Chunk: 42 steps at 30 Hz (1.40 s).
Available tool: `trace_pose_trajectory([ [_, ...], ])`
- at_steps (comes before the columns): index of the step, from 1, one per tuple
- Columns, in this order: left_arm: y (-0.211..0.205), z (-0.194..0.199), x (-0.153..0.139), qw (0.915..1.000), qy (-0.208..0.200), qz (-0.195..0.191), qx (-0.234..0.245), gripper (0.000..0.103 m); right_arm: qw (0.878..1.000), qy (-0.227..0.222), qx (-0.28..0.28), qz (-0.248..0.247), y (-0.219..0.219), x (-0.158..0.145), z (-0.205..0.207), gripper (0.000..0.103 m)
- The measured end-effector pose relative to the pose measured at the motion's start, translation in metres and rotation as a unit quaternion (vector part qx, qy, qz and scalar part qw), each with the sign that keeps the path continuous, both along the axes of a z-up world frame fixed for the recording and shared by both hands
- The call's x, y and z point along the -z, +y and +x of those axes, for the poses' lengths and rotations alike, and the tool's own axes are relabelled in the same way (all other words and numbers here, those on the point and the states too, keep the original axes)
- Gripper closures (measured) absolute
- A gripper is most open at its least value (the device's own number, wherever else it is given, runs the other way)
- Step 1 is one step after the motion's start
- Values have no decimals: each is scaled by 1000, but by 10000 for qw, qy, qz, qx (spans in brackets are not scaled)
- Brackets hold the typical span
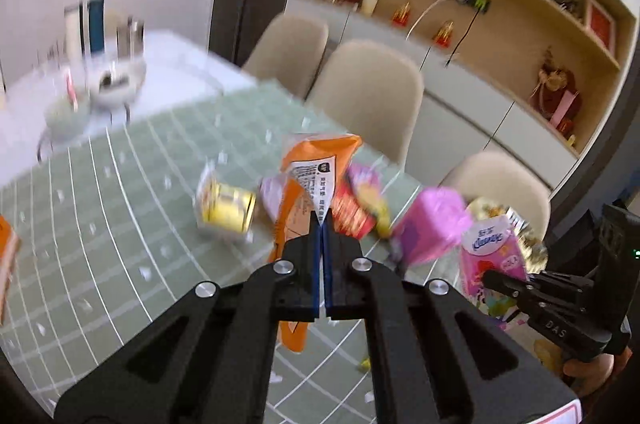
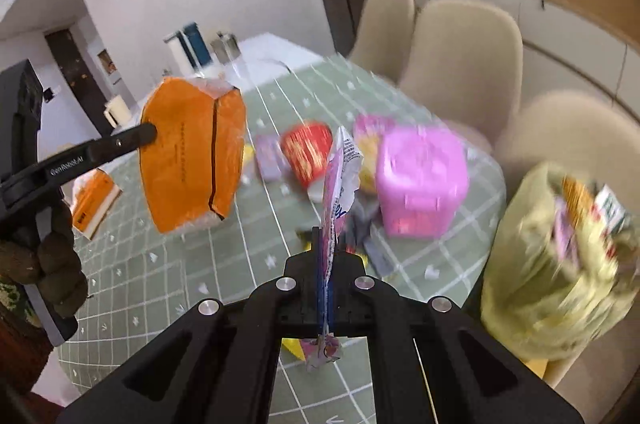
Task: Collect trash
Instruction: 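Lift the orange bag and pink wrapper and carry both toward the yellow trash bag, then open the left tool over the trash bag while the right tool releases the pink wrapper inside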
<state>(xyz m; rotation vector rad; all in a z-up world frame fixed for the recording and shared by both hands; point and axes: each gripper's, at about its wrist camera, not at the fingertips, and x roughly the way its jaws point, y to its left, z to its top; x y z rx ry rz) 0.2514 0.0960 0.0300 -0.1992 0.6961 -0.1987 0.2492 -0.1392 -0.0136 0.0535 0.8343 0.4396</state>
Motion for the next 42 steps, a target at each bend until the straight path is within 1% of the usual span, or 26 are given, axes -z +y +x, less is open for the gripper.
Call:
trace_pose_trajectory([
  [4,-6,-8,-44,9988,-462,-172,17,102,9990,-424,-120,9,-7,-34,-1,99],
  [6,-12,-10,-56,9980,-595,-210,47,102,9979,-625,-154,40,-14,-50,-4,99],
  [9,-32,-15,-77,9961,-838,-199,192,102,9963,-845,-134,45,-29,-67,-8,99],
  [14,-78,-14,-98,9925,-1070,-238,542,102,9941,-1078,66,51,-66,-83,-13,99],
  [19,-131,-6,-102,9895,-1084,-331,895,102,9920,-1205,361,36,-119,-90,-21,99],
  [23,-181,3,-96,9872,-1011,-381,1171,102,9904,-1228,637,24,-164,-85,-21,99],
  [28,-242,17,-77,9847,-835,-491,1445,102,9883,-1195,951,-24,-228,-73,-15,99],
  [30,-260,22,-69,9844,-737,-541,1500,102,9876,-1156,1058,-34,-251,-66,-10,99],
  [35,-312,43,-39,9828,-361,-530,1734,102,9870,-1037,1231,-14,-298,-54,5,99],
  [39,-338,66,-15,9797,14,-694,1879,102,9861,-920,1385,-10,-324,-41,21,99],
  [42,-355,90,16,9783,406,-761,1883,102,9860,-810,1454,77,-338,-32,32,99],
])
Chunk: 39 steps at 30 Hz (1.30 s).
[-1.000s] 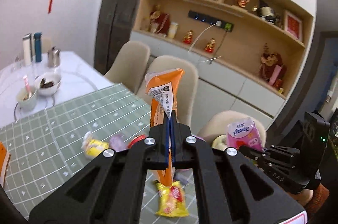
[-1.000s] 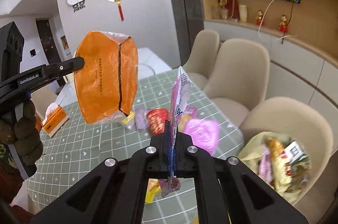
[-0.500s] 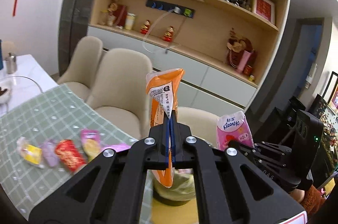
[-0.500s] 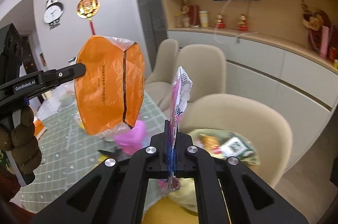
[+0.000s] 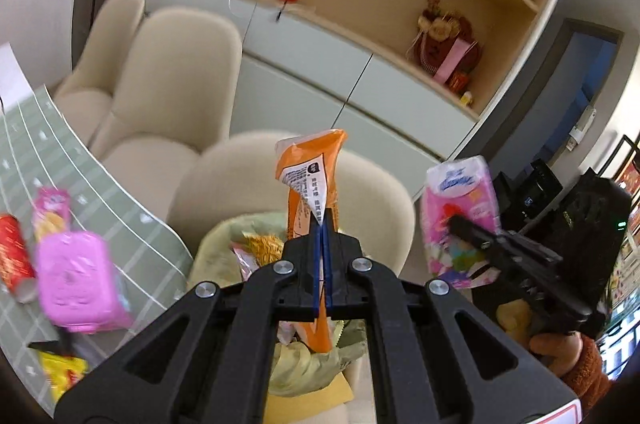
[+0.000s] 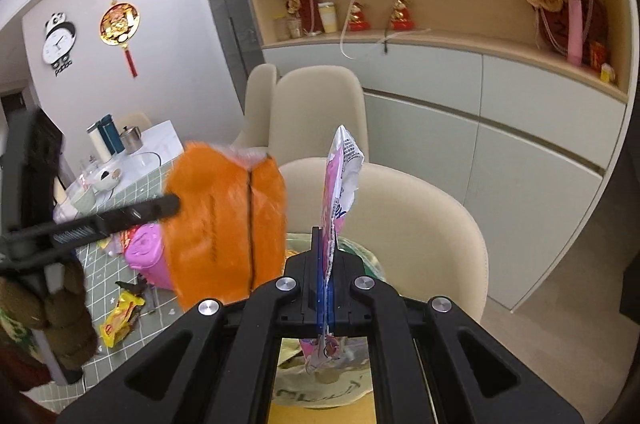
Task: Collect trash
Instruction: 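Open the left tool over the trash bag while the right tool releases the pink wrapper inside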
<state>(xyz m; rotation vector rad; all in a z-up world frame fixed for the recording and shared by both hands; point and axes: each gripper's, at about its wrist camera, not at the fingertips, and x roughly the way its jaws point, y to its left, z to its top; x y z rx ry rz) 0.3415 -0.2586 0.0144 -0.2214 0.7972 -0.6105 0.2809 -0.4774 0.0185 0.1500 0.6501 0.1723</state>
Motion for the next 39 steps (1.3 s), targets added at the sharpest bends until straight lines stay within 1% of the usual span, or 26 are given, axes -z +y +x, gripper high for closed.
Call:
trace_pose_trajectory([
  [2,-10,12,21,9997,210,113,1,102,10000,51,-43,9,-5,6,6,99],
  [3,-14,17,31,9992,314,231,-13,102,9999,74,-70,11,-4,9,8,99],
  [6,-29,28,63,9946,632,829,-9,102,9996,191,-177,104,-5,21,19,99],
  [8,-33,29,85,9902,884,1085,12,102,9991,286,-245,169,-3,30,25,99],
  [10,-30,28,98,9874,1048,1182,-31,102,9984,382,-368,217,2,39,32,99],
  [11,-27,26,101,9871,1107,1159,-62,102,9979,424,-425,234,4,43,35,99],
  [15,-18,16,97,9879,1056,1132,-59,102,9940,664,-678,543,17,60,53,99],
  [17,-15,8,93,9884,999,1143,-18,102,9896,806,-845,836,25,69,66,99],
  [19,-13,3,89,9887,914,1187,19,101,9855,993,-968,975,34,80,73,99],
  [21,-11,-1,83,9889,840,1225,15,93,9817,1264,-1039,973,45,95,82,99],
  [22,-10,-1,81,9891,811,1225,-2,80,9797,1418,-1073,930,51,104,84,99],
  [23,-8,0,78,9898,761,1201,-23,72,9786,1522,-1073,870,55,110,84,99],
  [26,-1,-4,68,9914,584,1163,-93,71,9729,1945,-1100,589,69,132,82,99],
  [31,17,-6,51,9942,317,970,-336,67,9721,2125,-974,196,78,143,74,99],
  [34,29,-11,42,9956,112,829,-413,64,9674,2392,-832,-53,82,155,75,99],
  [36,38,-14,39,9961,27,771,-438,63,9670,2413,-768,-268,87,156,74,99],
  [39,54,-14,40,9959,41,757,-488,61,9723,2229,-589,-378,92,145,65,98],
])
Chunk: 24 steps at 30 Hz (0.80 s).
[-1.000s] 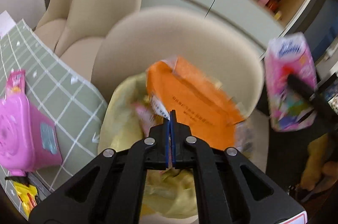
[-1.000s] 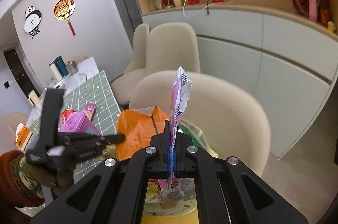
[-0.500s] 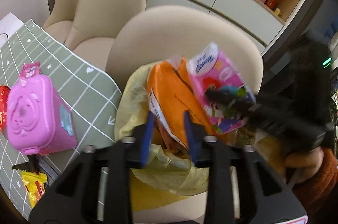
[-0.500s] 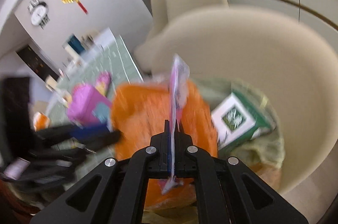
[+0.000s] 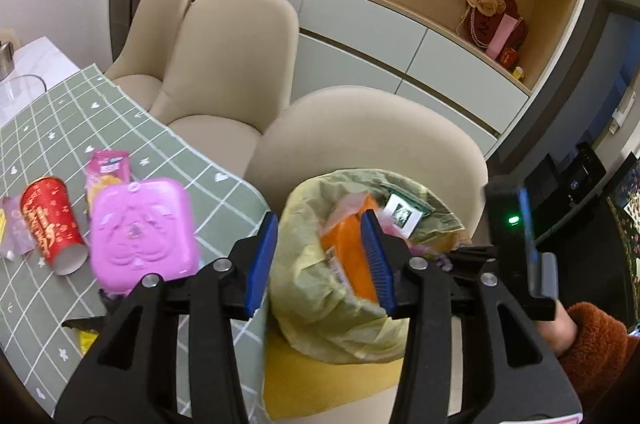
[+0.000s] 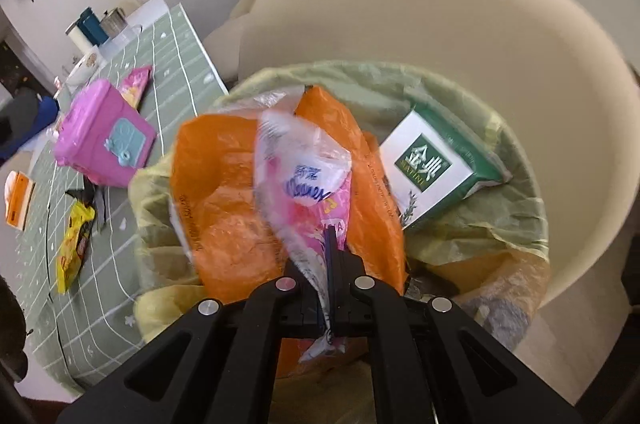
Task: Collect trash
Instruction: 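Open the left tool over the trash bag while the right tool releases the pink wrapper inside, then move both tools back over the table toward the yellow Nabati packet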
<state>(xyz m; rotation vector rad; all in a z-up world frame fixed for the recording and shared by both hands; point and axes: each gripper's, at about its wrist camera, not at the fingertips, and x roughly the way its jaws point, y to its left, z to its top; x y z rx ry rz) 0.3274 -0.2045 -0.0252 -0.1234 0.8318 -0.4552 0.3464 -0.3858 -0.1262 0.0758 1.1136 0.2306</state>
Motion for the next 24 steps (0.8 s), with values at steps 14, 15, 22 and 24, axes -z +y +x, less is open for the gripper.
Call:
trace_pose_trajectory([
  [14,107,-9,-8,9986,-107,-39,-524,57,9924,-964,735,-206,13,-73,-38,56],
  [15,115,-11,-9,9984,-122,-33,-559,56,9913,-1027,807,-180,15,-79,-41,56],
  [22,183,-26,-1,9959,-31,-55,-898,55,9853,-1392,989,16,52,-109,-68,55],
  [24,202,-31,2,9951,-8,-73,-982,55,9852,-1459,899,66,69,-113,-73,55],
])
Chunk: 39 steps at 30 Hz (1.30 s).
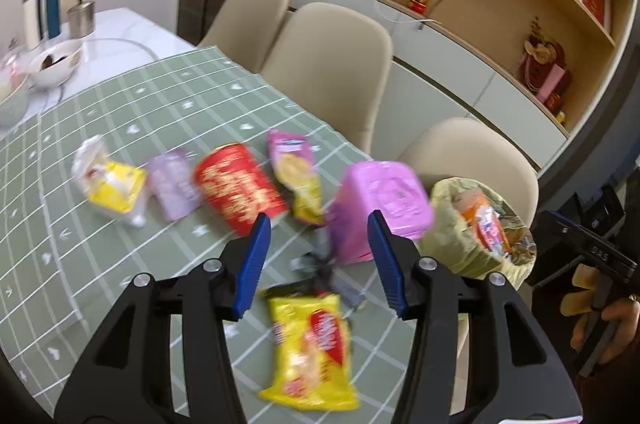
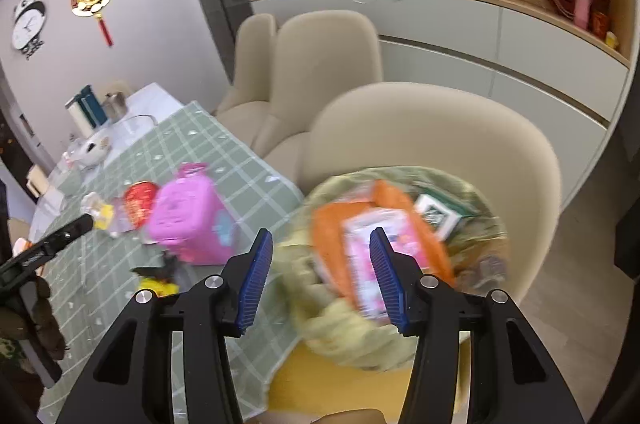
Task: Collect trash
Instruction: 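Move both tools back over the table toward the yellow Nabati packet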
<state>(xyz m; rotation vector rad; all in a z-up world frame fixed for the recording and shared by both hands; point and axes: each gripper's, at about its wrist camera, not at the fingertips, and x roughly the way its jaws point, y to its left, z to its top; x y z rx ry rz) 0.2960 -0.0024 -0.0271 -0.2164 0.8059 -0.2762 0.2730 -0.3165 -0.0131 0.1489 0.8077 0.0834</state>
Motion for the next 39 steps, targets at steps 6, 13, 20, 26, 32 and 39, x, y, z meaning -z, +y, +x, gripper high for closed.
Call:
trace_pose_trajectory([
  [6,46,-15,13,9999,111,24,-79,52,9988,-224,-346,280,61,-1,-13,55],
  [13,99,-42,28,9994,238,10,-254,51,9946,-122,-941,431,131,19,-22,55],
  [20,135,-68,45,9975,478,-63,-523,51,9892,326,-1322,536,183,63,-26,55],
  [26,150,-82,59,9953,656,-149,-695,51,9888,636,-1342,123,205,91,-19,55],
  [32,158,-91,68,9934,784,-203,-817,51,9862,982,-1207,573,195,114,-15,55],
  [39,166,-95,73,9914,888,-217,-941,51,9783,836,-1704,833,221,108,-20,55],
])
